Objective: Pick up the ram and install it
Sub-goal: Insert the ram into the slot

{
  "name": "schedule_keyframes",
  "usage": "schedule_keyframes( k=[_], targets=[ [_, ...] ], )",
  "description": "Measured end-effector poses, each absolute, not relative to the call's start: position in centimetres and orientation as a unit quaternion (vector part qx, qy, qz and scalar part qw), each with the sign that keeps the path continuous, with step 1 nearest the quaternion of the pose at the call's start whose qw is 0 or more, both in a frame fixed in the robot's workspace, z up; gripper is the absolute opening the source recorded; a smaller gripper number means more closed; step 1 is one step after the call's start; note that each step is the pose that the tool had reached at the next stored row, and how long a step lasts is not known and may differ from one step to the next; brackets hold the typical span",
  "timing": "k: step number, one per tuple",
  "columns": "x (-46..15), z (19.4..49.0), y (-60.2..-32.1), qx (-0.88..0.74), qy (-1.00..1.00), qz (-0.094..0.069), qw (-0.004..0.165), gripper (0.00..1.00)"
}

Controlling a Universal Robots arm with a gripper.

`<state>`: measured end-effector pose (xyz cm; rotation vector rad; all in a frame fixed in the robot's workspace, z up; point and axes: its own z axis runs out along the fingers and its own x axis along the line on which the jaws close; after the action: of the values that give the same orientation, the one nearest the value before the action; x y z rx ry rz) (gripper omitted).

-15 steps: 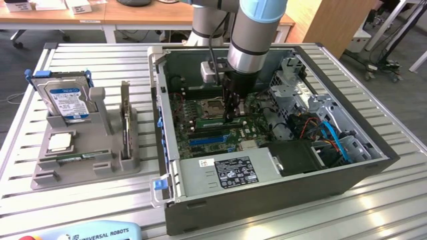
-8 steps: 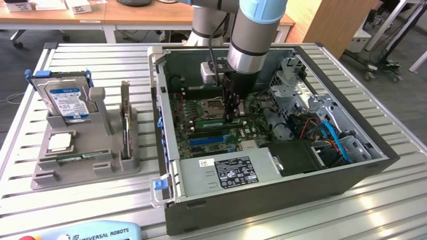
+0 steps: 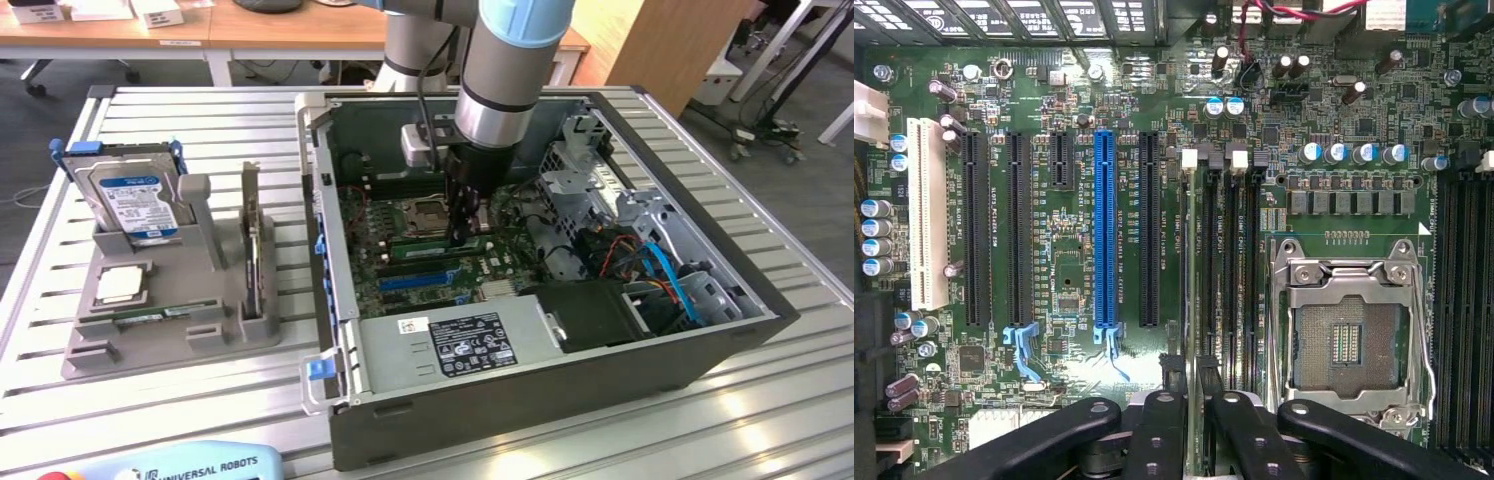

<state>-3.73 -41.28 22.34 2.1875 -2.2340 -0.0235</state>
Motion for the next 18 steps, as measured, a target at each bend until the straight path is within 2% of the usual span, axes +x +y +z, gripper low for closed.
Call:
schedule_keyframes(
  k=[8, 18],
  targets=[
    [-3.7, 22.5, -41.3, 0.700, -0.714, -0.008, 0.007, 0.18],
    [-3.7, 24.1, -41.3, 0.700, -0.714, -0.008, 0.007, 0.18]
  ],
)
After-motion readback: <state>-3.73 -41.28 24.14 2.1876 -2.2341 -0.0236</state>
